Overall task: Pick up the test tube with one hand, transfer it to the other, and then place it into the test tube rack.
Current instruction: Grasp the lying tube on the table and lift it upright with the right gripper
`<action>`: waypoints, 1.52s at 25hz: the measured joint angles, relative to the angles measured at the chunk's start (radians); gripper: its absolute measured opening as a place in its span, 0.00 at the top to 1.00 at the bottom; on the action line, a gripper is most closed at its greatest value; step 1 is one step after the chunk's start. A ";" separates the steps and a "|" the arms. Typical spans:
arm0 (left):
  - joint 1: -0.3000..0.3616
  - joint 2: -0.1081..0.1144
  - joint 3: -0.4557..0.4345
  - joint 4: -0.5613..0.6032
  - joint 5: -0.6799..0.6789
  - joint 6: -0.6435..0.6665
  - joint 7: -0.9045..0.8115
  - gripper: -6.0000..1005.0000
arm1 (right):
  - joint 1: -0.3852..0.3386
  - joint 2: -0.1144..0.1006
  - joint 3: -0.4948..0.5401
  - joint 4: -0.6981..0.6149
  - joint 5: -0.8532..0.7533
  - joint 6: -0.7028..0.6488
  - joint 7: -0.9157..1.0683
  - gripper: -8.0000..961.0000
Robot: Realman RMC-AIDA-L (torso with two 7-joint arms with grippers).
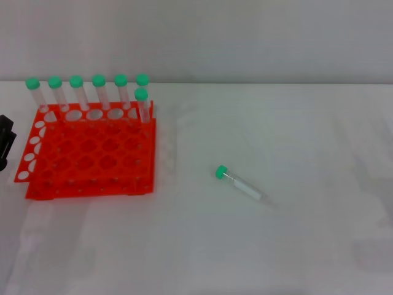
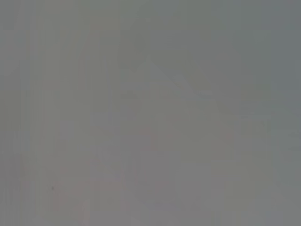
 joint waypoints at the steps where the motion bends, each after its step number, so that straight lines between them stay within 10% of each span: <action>1: 0.000 0.000 -0.001 0.000 0.000 0.000 0.000 0.17 | 0.000 0.000 0.000 0.000 0.000 -0.001 0.000 0.25; 16: 0.004 0.000 0.000 -0.003 0.004 -0.006 0.000 0.17 | 0.014 -0.004 -0.034 -0.040 -0.027 -0.007 0.147 0.25; 27: 0.007 -0.002 0.001 -0.006 0.003 -0.003 -0.003 0.17 | -0.002 -0.055 -0.258 -0.648 -0.586 -0.197 1.050 0.25; 33: 0.003 -0.002 0.001 -0.005 0.002 -0.001 -0.003 0.17 | 0.016 -0.004 -0.318 -1.075 -1.047 -0.200 1.436 0.25; 38: 0.006 -0.002 -0.001 -0.001 0.001 0.000 -0.003 0.17 | 0.079 -0.005 -0.482 -1.314 -1.377 -0.215 1.867 0.25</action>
